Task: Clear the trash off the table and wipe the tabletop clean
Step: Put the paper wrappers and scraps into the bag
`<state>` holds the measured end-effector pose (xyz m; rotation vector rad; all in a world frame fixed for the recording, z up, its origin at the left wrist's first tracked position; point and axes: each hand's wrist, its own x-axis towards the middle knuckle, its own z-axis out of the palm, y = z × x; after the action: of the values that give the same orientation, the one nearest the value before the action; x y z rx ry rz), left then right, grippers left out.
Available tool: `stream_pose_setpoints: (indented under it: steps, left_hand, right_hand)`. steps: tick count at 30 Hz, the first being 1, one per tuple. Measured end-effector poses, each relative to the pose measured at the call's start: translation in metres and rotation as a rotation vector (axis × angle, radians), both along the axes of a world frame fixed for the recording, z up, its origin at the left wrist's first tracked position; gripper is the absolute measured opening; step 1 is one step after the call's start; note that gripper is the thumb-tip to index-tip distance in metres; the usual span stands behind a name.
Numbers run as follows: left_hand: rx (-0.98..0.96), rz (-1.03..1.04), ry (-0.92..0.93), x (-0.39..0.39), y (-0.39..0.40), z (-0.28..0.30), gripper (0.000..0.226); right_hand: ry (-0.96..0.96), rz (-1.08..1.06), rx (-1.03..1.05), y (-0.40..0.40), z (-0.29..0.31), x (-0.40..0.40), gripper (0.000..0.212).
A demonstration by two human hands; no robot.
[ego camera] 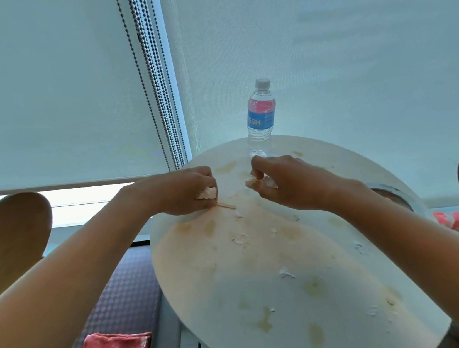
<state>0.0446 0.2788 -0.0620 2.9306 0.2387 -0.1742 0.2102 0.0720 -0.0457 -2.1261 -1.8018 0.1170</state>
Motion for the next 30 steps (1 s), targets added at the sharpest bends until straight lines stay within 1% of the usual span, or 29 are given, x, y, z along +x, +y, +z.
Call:
stream_pose_setpoints:
  steps: [3, 8, 11, 14, 15, 17, 19, 23, 26, 28, 30]
  left_hand:
    - [0.022, -0.015, 0.037, 0.002, -0.001, 0.000, 0.018]
    - [0.031, -0.028, 0.020, -0.001, -0.001, -0.002, 0.007]
    - [-0.020, -0.005, -0.040, -0.002, -0.002, 0.002, 0.012]
    - [-0.027, 0.028, -0.091, -0.001, -0.003, 0.014, 0.026]
    - [-0.028, 0.032, -0.105, 0.000, -0.002, 0.019, 0.027]
    - [-0.027, 0.046, -0.134, -0.001, -0.001, 0.026, 0.026]
    - [-0.037, 0.059, -0.195, -0.002, -0.004, 0.034, 0.026]
    - [-0.037, 0.037, -0.346, -0.003, -0.023, 0.045, 0.024]
    - [-0.027, 0.007, -0.400, -0.002, -0.040, 0.049, 0.020]
    - [-0.026, -0.019, -0.415, -0.001, -0.050, 0.051, 0.018]
    - [-0.024, -0.049, -0.428, 0.000, -0.060, 0.050, 0.013]
  right_hand:
    - [-0.026, -0.016, -0.009, -0.002, 0.001, 0.000, 0.024]
    - [-0.008, -0.060, -0.030, -0.005, 0.002, 0.000, 0.029]
    - [0.024, -0.086, -0.032, -0.006, 0.002, 0.002, 0.030]
    - [0.038, -0.097, -0.060, -0.007, 0.002, 0.003, 0.020]
    - [0.052, -0.098, -0.067, -0.008, 0.003, 0.004, 0.022]
    - [0.066, -0.089, -0.069, -0.009, 0.005, 0.004, 0.036]
    - [0.040, -0.091, -0.068, -0.012, 0.008, 0.002, 0.037]
    - [-0.032, -0.109, -0.050, -0.022, 0.008, -0.003, 0.024]
    - [-0.087, -0.117, -0.004, -0.036, 0.007, -0.008, 0.014]
    - [-0.146, -0.132, 0.035, -0.047, 0.006, -0.010, 0.017]
    - [-0.161, -0.168, 0.056, -0.058, 0.006, -0.012, 0.022]
